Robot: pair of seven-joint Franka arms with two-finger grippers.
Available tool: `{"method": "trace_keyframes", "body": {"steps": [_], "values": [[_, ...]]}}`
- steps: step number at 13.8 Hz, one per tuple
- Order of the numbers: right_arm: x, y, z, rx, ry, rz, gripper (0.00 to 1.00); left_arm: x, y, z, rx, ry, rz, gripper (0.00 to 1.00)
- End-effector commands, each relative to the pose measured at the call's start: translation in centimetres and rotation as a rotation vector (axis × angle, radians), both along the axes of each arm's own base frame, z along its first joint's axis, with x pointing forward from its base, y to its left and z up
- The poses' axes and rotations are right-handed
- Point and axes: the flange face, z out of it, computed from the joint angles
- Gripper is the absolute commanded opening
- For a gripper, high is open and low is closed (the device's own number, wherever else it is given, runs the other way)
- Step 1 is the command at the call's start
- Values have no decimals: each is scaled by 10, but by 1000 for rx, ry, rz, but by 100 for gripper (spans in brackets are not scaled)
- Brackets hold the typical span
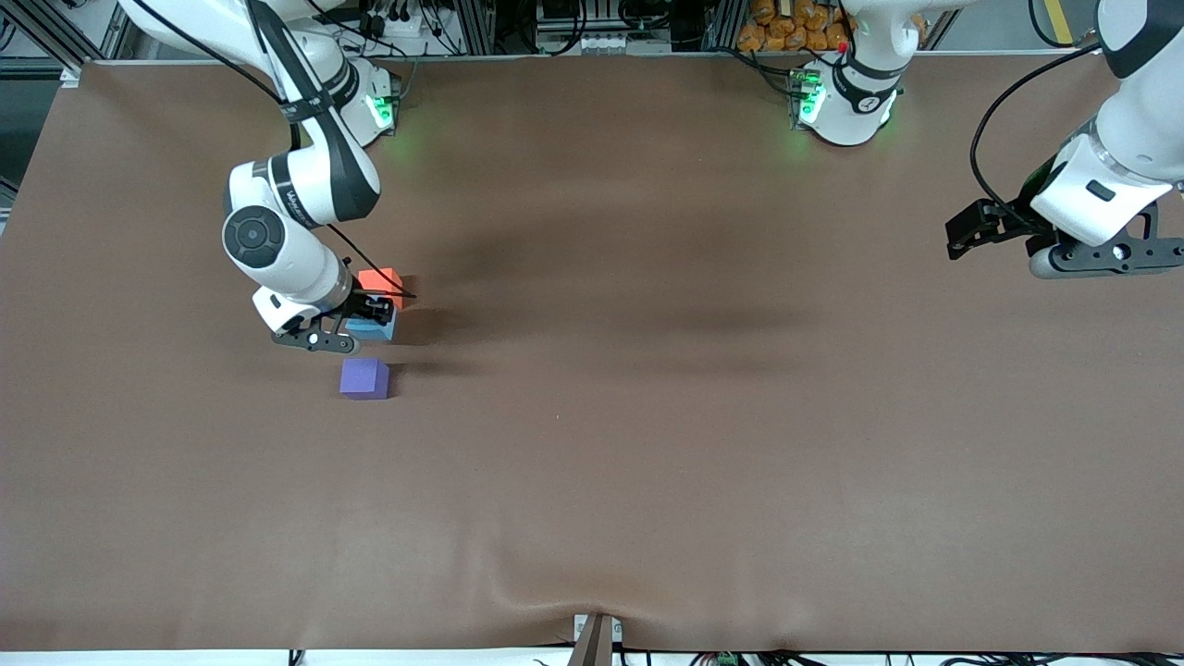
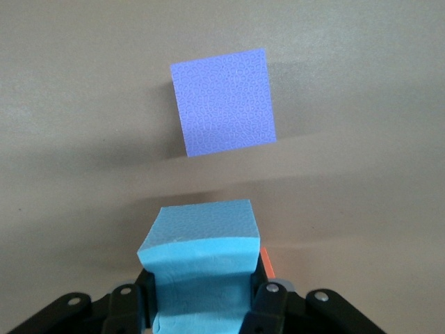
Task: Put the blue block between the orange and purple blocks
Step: 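Lower the blue block between the orange and purple blocks with the right gripper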
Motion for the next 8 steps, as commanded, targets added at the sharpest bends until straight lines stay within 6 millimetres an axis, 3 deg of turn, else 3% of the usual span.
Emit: {"method": "trace_keyframes", "body": {"steps": [1, 8], "values": [[-3, -5, -18, -9, -6, 26, 32, 0, 1, 5, -9, -8, -10, 100], [5, -19, -42, -4, -19, 34, 32, 0, 1, 5, -9, -8, -8, 100]]}}
